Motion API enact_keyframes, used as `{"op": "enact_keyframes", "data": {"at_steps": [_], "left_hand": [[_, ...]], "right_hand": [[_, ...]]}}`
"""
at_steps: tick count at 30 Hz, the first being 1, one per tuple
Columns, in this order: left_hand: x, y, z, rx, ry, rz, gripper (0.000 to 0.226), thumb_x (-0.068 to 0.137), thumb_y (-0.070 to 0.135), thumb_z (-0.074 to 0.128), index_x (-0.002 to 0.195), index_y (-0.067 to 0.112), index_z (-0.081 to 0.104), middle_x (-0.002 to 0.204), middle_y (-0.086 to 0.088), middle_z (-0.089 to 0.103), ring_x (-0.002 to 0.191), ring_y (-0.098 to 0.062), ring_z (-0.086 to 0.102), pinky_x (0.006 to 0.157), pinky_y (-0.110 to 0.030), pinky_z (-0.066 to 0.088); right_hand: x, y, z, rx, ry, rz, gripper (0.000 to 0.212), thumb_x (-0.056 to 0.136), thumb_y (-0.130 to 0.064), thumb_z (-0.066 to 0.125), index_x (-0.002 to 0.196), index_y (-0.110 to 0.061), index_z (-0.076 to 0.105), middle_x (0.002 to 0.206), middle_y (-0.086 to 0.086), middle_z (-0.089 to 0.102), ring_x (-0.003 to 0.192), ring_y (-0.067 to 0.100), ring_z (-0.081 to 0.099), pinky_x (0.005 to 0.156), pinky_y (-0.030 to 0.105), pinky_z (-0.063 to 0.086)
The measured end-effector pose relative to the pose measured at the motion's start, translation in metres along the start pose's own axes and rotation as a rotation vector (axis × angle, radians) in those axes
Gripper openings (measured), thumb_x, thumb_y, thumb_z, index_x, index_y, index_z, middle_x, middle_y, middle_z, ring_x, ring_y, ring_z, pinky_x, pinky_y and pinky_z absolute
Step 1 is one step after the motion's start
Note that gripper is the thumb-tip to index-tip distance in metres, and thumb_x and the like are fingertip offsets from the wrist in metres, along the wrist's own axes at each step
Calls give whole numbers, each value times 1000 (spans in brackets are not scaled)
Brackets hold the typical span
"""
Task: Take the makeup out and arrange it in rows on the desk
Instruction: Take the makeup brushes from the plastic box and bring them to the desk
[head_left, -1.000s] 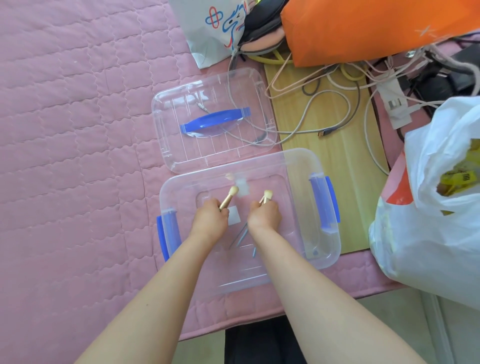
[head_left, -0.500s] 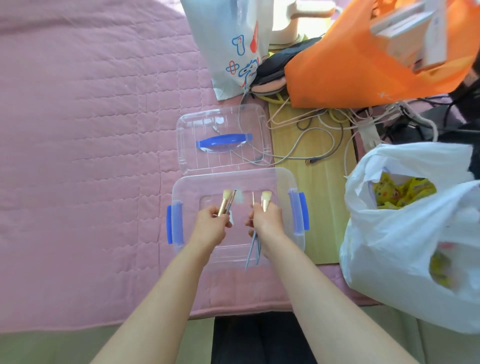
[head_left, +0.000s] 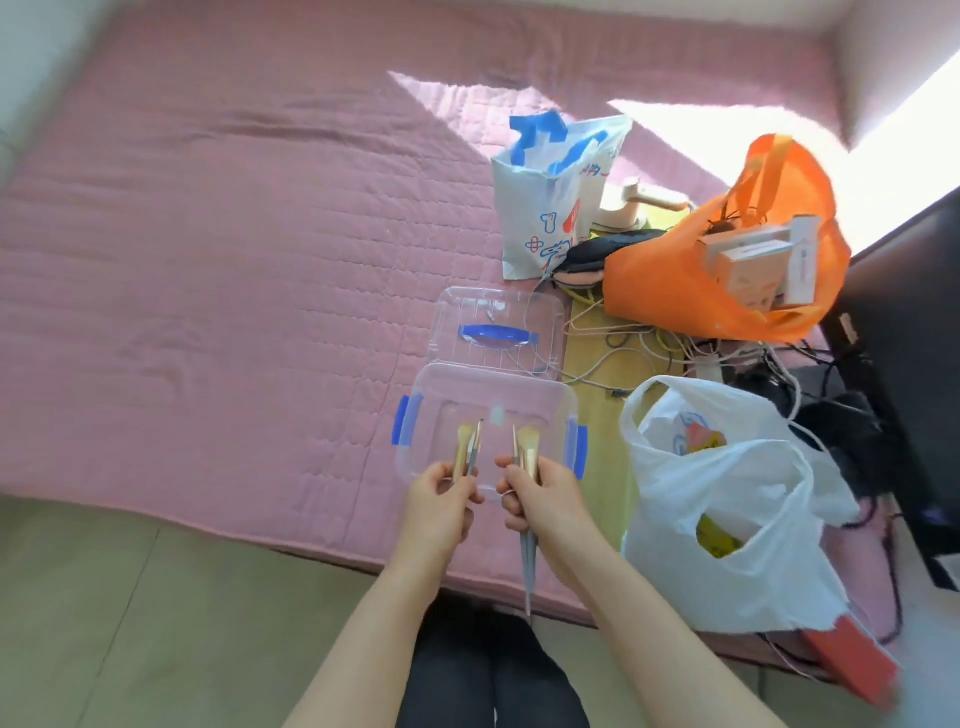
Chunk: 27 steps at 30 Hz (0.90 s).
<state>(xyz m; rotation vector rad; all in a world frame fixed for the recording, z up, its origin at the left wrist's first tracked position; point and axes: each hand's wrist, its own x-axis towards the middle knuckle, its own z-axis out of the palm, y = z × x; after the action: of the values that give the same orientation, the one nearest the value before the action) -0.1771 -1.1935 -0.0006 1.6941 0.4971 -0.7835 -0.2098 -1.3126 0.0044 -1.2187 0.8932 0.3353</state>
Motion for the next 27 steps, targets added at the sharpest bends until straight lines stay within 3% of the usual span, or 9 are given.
{"op": "enact_keyframes", "data": {"at_steps": [6, 11, 17, 21, 27], "left_hand": [[-76, -7, -26, -114, 95, 42, 10, 92, 8, 52, 97, 3, 60, 69, -3, 57, 45, -11, 37, 42, -20, 30], [-131, -25, -49, -232, 180, 55, 8, 92, 5, 52, 94, 2, 59, 57, 4, 54, 45, -11, 36, 39, -18, 28], [-172, -46, -85, -368, 326, 77, 8, 92, 5, 52, 85, 7, 57, 65, -2, 53, 46, -11, 36, 40, -18, 28], [-191, -62, -113, -474, 430, 71, 7, 92, 8, 53, 91, 4, 59, 64, 0, 55, 45, -10, 36, 39, -18, 28], [-217, -93, -159, -588, 561, 50, 11, 93, 10, 53, 97, 10, 63, 62, 3, 56, 45, -9, 38, 39, -17, 30]], "right_hand": [[-68, -7, 10, -14, -250, -61, 20, 96, -11, 48, 112, -12, 61, 64, 5, 61, 50, 13, 43, 45, 23, 34], [-111, 1, 26, -123, -348, -113, 22, 100, -20, 46, 115, -22, 61, 64, 6, 50, 47, 13, 36, 47, 26, 28], [-143, 11, 58, -244, -457, -41, 19, 100, -15, 43, 109, -8, 58, 59, 3, 49, 42, 10, 32, 42, 23, 25], [-159, 17, 86, -398, -516, -28, 17, 98, -15, 45, 108, -2, 51, 61, 4, 57, 44, 12, 34, 44, 25, 27], [-182, 33, 142, -595, -596, -52, 7, 99, -13, 43, 96, -10, 37, 66, 11, 57, 42, 13, 35, 42, 23, 29]]}}
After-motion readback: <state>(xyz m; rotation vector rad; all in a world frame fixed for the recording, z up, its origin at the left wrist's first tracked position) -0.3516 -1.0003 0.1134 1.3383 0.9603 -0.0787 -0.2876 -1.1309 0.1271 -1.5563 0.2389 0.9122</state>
